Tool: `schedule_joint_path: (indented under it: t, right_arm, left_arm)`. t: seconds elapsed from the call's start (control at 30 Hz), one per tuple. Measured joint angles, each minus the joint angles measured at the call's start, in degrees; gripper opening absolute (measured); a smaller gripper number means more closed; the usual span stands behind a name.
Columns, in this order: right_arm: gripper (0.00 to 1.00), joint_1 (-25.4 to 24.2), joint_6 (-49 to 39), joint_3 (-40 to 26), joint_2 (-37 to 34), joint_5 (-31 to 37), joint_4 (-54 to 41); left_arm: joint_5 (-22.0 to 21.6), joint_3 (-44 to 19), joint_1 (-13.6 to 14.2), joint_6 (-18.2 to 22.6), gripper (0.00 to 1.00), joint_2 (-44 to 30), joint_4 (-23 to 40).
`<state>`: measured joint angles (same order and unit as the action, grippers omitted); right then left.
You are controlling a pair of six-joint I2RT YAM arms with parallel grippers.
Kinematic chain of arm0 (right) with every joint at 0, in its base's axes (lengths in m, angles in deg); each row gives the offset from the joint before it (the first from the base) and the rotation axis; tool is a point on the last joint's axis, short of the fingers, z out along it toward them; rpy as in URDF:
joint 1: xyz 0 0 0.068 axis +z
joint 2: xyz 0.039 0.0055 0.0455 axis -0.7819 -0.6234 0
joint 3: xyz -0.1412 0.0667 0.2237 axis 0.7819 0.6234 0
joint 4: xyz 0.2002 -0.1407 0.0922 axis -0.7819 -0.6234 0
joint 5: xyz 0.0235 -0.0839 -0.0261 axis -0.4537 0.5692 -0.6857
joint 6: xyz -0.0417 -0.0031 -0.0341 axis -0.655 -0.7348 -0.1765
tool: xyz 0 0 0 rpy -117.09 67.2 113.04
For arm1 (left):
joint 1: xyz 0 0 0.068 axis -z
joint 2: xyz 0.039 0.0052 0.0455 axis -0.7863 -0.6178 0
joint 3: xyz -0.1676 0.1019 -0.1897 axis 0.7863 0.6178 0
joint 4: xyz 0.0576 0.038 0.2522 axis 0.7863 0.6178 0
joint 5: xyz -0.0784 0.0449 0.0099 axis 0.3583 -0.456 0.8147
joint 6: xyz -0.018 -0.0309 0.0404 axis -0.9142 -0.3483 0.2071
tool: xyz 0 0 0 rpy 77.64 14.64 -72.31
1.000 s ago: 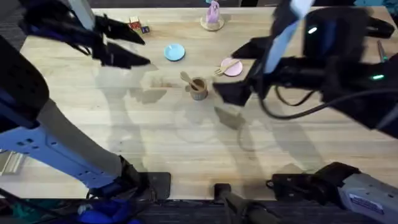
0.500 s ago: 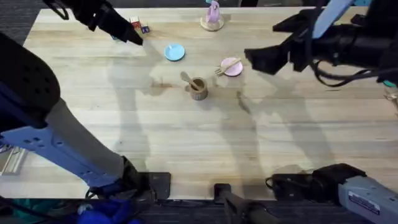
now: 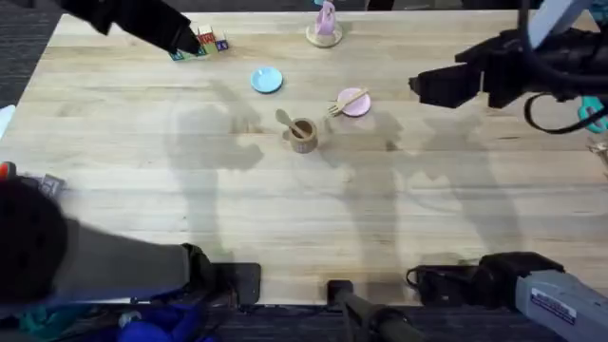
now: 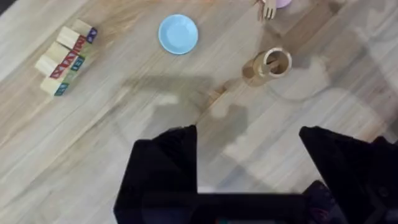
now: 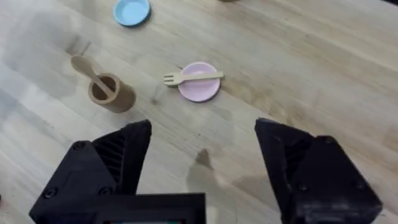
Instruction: Pick up a utensil and set it on the pink plate, then put the other utensil in the container.
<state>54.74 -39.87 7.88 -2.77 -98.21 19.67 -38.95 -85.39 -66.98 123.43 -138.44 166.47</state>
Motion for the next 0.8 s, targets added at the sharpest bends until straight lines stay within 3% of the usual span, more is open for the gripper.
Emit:
schedule_joint_path:
  t: [0.2,0.53,0.8]
  right_arm:
    - [0.996,-2.20,0.00,-1.97,0.00,0.00,-2.74]
    - [0.996,-2.42,0.00,-2.34,0.00,1.25,-4.25]
    - [0.996,-2.42,0.00,-2.34,0.01,2.54,-4.73]
  left_arm:
    - [-3.20,4.79,0.00,-7.51,0.996,10.97,0.02]
    - [-12.48,16.26,0.00,-19.61,0.995,25.11,-0.07]
    - [-15.04,17.84,0.00,-22.85,0.995,27.67,-0.32]
